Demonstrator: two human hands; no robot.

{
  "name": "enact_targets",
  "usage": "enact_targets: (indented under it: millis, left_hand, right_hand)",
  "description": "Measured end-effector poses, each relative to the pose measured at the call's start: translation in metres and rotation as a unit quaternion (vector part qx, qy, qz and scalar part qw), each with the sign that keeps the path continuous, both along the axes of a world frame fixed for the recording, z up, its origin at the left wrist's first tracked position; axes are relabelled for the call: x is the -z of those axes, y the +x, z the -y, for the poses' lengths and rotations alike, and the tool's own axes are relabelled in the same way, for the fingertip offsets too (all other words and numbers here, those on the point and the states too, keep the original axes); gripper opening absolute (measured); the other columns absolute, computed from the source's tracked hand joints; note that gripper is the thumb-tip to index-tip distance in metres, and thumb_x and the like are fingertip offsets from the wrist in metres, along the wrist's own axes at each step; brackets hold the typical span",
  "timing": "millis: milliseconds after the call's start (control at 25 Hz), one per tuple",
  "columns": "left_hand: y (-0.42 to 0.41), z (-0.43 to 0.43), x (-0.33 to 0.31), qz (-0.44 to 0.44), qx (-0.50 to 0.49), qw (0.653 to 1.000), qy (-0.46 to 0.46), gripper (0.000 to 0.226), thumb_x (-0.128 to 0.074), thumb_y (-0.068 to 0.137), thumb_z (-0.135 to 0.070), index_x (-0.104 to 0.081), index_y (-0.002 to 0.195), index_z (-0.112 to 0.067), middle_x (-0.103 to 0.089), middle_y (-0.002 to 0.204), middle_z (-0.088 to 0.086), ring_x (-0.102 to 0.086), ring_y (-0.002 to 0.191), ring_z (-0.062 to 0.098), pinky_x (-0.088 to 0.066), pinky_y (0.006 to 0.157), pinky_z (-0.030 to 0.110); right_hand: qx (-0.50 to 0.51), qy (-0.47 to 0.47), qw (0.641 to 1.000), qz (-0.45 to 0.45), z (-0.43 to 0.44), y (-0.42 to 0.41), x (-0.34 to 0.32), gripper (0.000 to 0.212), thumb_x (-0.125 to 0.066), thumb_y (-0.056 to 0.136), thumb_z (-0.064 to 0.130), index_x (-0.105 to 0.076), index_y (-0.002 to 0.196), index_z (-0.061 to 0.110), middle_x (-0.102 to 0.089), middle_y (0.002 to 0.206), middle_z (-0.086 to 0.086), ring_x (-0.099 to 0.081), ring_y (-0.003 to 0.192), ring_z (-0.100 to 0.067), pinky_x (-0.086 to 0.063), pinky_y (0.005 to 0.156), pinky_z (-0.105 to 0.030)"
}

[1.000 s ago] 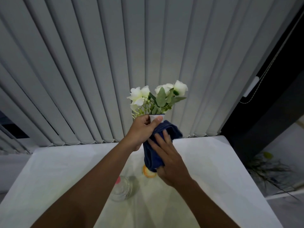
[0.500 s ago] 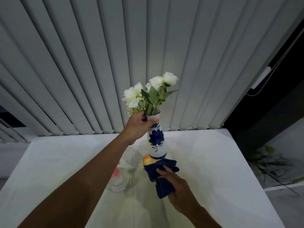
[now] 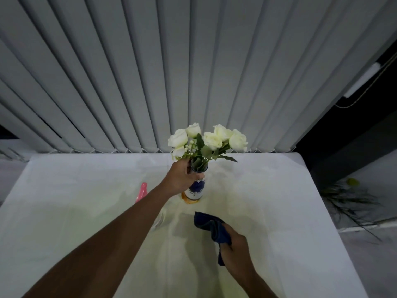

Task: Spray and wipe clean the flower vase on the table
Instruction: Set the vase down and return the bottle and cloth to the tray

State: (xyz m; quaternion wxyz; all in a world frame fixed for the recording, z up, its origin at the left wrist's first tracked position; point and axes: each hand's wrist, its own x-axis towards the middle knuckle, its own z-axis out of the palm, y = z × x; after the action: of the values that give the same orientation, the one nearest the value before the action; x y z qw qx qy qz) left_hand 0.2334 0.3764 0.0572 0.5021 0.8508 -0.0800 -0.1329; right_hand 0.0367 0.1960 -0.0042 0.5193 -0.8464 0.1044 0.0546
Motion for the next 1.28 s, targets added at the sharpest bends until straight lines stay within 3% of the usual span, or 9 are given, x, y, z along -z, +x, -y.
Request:
enact_targets:
  millis: [80,200,440,760,840,920,1040,1160,1280]
  left_hand:
    - [-0.002,0.000,0.006,-0.003,-0.004,1.000,-0.002,0.037,-0.083,0.080,-0.019,-0.066,0.112,-0.026,-0.075,0.111,-0.006,-0.070,0.104,0.014,-0.057,0.093,0.036]
    - [-0.005,-0.001,0.010,-0.001,-0.005,1.000,-0.003,0.037,-0.083,0.080,-0.018,-0.067,0.113,-0.023,-0.076,0.111,-0.002,-0.071,0.104,0.018,-0.058,0.095,0.044]
    - [-0.010,-0.006,0.018,-0.011,-0.022,1.000,0.006,0.040,-0.083,0.081,-0.019,-0.067,0.117,-0.020,-0.075,0.112,-0.002,-0.071,0.103,0.018,-0.058,0.094,0.044]
    - [-0.020,-0.005,0.022,-0.019,-0.026,0.999,0.000,0.042,-0.080,0.086,-0.022,-0.064,0.125,-0.018,-0.073,0.120,0.000,-0.067,0.109,0.019,-0.054,0.095,0.039]
    - [-0.021,-0.005,0.013,-0.037,0.014,0.998,0.051,0.053,-0.078,0.089,-0.028,-0.059,0.137,-0.018,-0.067,0.136,0.003,-0.061,0.124,0.023,-0.047,0.101,0.035]
    - [-0.017,-0.008,-0.004,-0.085,0.086,0.977,0.177,0.067,-0.075,0.089,-0.043,-0.052,0.146,-0.018,-0.056,0.149,0.005,-0.053,0.135,0.026,-0.043,0.103,0.032]
    - [-0.001,-0.021,-0.044,-0.085,0.190,0.924,0.321,0.062,-0.066,0.090,-0.058,-0.069,0.128,-0.009,-0.065,0.136,0.008,-0.061,0.123,0.027,-0.050,0.101,0.038]
    - [0.013,-0.052,-0.073,0.003,0.140,0.960,0.242,0.032,-0.077,0.090,-0.030,-0.075,0.119,-0.017,-0.068,0.128,0.002,-0.064,0.116,0.020,-0.051,0.093,0.029]
    - [0.010,-0.095,-0.065,0.014,-0.018,0.997,0.080,0.041,-0.084,0.076,0.007,-0.073,0.112,-0.008,-0.072,0.121,0.012,-0.070,0.106,0.022,-0.057,0.069,0.018]
  right_hand:
    - [0.017,0.000,1.000,-0.010,0.003,-0.003,0.004,0.055,-0.050,0.093,-0.012,-0.068,0.122,0.030,-0.064,0.053,0.023,-0.054,0.041,0.001,-0.038,0.045,-0.011]
    - [0.035,0.019,0.999,-0.030,0.006,-0.009,0.012,0.067,-0.048,0.089,-0.017,-0.065,0.113,0.043,-0.066,0.053,0.016,-0.052,0.040,-0.002,-0.038,0.043,-0.013]
    - [0.044,0.034,0.997,-0.046,0.003,-0.014,0.021,0.071,-0.049,0.086,-0.018,-0.063,0.109,0.048,-0.066,0.056,0.017,-0.051,0.043,-0.002,-0.039,0.046,-0.017]
    - [0.046,0.053,0.996,-0.048,0.006,-0.017,0.025,0.067,-0.046,0.085,-0.016,-0.067,0.115,0.039,-0.060,0.051,0.010,-0.046,0.041,-0.005,-0.039,0.044,-0.021]
    - [0.050,0.061,0.996,-0.052,0.006,-0.018,0.025,0.066,-0.047,0.086,-0.015,-0.067,0.114,0.040,-0.061,0.052,0.006,-0.047,0.043,-0.006,-0.038,0.044,-0.021]
    - [0.054,0.070,0.995,-0.052,0.005,-0.019,0.025,0.064,-0.047,0.087,-0.015,-0.069,0.116,0.037,-0.061,0.059,-0.008,-0.049,0.044,-0.009,-0.040,0.044,-0.021]
    - [0.061,0.086,0.993,-0.054,0.001,-0.015,0.026,0.061,-0.047,0.088,-0.015,-0.070,0.112,0.035,-0.059,0.062,-0.019,-0.049,0.044,-0.012,-0.040,0.042,-0.021]
    - [0.057,0.093,0.992,-0.056,-0.013,-0.008,0.027,0.052,-0.047,0.090,-0.014,-0.072,0.111,0.026,-0.058,0.056,-0.017,-0.048,0.043,-0.014,-0.039,0.043,-0.022]
    - [0.043,0.090,0.994,-0.044,-0.032,-0.002,0.025,0.053,-0.047,0.089,-0.015,-0.072,0.114,0.023,-0.060,0.059,-0.019,-0.049,0.042,-0.012,-0.040,0.042,-0.021]
